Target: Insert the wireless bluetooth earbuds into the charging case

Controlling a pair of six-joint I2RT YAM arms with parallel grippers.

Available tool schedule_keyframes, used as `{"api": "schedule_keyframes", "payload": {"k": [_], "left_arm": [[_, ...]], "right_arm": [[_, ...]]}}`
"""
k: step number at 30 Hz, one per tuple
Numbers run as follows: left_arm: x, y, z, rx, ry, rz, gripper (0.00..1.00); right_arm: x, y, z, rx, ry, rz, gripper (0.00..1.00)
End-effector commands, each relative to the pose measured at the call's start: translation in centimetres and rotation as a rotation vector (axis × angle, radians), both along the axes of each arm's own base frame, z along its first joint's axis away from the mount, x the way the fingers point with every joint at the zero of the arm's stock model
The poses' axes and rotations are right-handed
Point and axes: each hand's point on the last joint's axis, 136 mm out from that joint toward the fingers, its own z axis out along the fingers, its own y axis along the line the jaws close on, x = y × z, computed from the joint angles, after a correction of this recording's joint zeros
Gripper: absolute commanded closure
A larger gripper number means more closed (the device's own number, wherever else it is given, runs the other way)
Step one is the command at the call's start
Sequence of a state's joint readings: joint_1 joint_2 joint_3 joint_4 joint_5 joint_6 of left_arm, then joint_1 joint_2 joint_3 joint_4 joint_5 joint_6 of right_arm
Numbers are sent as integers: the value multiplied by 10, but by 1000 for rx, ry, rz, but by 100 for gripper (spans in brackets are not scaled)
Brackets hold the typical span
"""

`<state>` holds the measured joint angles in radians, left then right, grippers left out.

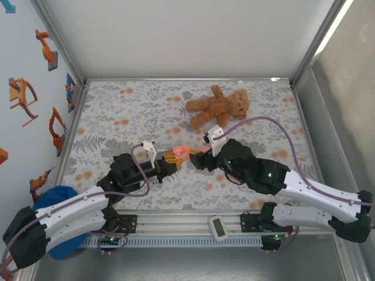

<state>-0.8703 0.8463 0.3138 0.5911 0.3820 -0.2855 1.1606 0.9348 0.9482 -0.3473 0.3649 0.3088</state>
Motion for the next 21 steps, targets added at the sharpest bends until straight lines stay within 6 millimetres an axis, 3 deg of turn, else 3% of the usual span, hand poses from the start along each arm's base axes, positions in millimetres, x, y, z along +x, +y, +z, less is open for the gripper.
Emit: {"api": "schedule_keyframes", "payload": {"k": [1, 8, 16, 21], "left_arm": [[-3, 0, 16, -53, -19, -10, 90], [-5, 3, 15, -52, -11, -7, 90], [-6, 8, 13, -53, -6, 7, 90], [-7, 11, 12, -49, -6, 17, 90]], "right_arm": [[5, -19, -7, 15, 0, -82, 15], [6, -44, -34, 48, 59, -156, 1], [7, -71, -78, 71, 211, -244, 1], [3, -78, -108, 65, 314, -276, 1]]}}
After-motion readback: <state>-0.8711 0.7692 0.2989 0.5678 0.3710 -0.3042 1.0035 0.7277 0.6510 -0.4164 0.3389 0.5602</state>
